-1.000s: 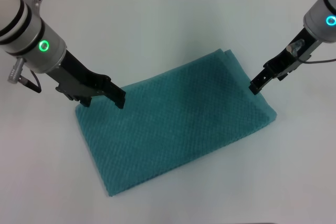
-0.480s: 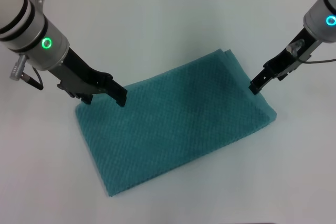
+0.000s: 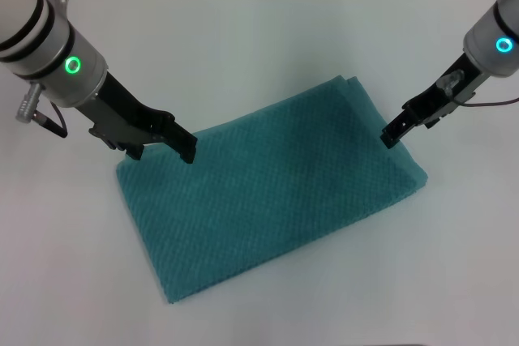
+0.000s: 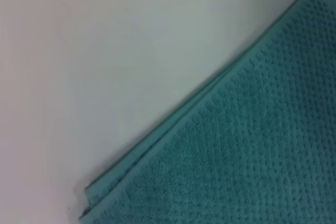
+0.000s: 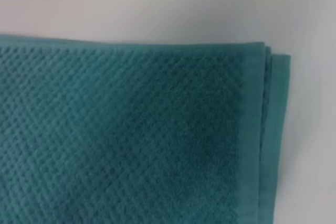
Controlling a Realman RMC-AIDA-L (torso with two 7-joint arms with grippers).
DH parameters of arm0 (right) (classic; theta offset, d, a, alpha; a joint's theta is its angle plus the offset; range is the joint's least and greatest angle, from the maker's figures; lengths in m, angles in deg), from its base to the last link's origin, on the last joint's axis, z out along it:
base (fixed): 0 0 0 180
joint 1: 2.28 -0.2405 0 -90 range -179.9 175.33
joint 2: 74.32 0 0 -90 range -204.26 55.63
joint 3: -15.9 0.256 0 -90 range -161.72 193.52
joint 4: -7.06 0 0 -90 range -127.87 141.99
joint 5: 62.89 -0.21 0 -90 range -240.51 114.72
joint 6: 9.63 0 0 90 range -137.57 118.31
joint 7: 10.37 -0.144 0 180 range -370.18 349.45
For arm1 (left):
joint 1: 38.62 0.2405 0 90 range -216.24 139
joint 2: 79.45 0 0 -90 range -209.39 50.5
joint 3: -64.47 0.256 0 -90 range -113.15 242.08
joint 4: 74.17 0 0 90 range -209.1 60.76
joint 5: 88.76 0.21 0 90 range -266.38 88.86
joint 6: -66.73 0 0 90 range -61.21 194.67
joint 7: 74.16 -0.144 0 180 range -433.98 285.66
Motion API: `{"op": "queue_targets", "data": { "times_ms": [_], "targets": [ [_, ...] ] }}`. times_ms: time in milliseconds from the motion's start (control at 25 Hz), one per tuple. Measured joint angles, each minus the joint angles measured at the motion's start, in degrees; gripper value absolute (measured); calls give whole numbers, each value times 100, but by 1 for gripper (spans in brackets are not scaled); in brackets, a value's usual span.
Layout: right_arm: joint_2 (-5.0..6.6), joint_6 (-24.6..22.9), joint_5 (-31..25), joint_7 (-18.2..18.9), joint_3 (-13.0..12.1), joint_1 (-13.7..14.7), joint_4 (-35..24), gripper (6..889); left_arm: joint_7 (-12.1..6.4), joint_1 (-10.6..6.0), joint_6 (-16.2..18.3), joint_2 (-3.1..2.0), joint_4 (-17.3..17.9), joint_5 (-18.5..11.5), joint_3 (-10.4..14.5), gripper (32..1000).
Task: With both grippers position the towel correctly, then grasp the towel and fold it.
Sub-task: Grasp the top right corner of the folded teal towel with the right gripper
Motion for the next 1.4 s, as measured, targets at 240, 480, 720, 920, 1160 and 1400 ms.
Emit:
{"op": "queue_targets", "data": {
  "times_ms": [240, 480, 720, 920, 1160, 1400],
  "targets": [
    [0, -469, -9, -1, 10, 23, 285, 857, 0, -17, 2, 0, 0, 0, 14, 893],
    [0, -918, -10, -26, 10, 54, 417, 857, 0, -17, 7, 0, 0, 0, 14, 893],
    [0, -1355, -30, -18, 12, 78, 628, 857, 0, -15, 17, 0, 0, -9, 13, 892],
    [-27, -1730, -38, 34, 104, 91, 801, 857, 0, -12, 29, 0, 0, -17, 13, 892],
    [-90, -1988, -86, 131, 246, 168, 896, 857, 0, -12, 44, 0, 0, -21, 13, 892],
    [-176, -2239, -245, 244, 248, 236, 978, 857, 0, -15, 57, 0, 0, -30, 13, 892]
  ]
}}
